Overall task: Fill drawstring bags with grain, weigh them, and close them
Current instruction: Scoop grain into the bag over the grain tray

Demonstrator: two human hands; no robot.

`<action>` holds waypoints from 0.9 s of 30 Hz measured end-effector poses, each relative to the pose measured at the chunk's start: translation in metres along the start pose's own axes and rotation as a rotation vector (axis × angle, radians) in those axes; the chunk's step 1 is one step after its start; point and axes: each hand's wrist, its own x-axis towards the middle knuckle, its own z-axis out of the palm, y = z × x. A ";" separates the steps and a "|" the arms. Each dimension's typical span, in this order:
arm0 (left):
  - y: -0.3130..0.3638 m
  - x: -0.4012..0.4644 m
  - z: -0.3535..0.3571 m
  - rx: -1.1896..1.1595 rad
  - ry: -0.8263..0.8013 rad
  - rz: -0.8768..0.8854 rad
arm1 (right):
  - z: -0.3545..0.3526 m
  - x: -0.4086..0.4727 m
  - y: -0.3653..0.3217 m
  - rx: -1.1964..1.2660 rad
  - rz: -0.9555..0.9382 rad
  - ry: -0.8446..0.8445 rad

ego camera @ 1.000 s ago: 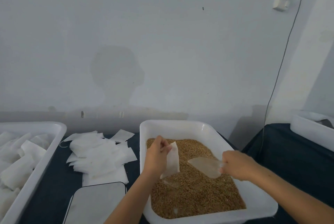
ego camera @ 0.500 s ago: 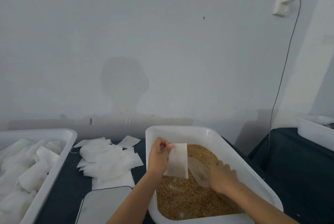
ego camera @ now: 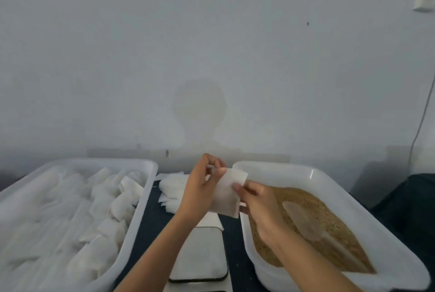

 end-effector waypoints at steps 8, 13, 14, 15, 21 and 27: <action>-0.042 -0.043 -0.048 0.086 0.085 -0.264 | 0.058 -0.009 0.038 -0.190 -0.096 0.048; -0.071 -0.062 -0.054 0.295 0.082 -0.332 | 0.066 -0.011 0.071 -0.334 -0.135 0.078; -0.074 -0.063 -0.053 0.313 0.082 -0.327 | 0.065 -0.011 0.077 -0.357 -0.160 0.073; -0.077 -0.064 -0.051 0.328 0.082 -0.316 | 0.063 -0.011 0.082 -0.384 -0.181 0.067; -0.095 -0.067 -0.047 0.423 0.079 -0.229 | 0.054 -0.010 0.104 -0.422 -0.251 0.021; -0.109 -0.071 -0.062 0.405 0.115 -0.216 | 0.047 -0.012 0.113 -0.225 -0.093 -0.121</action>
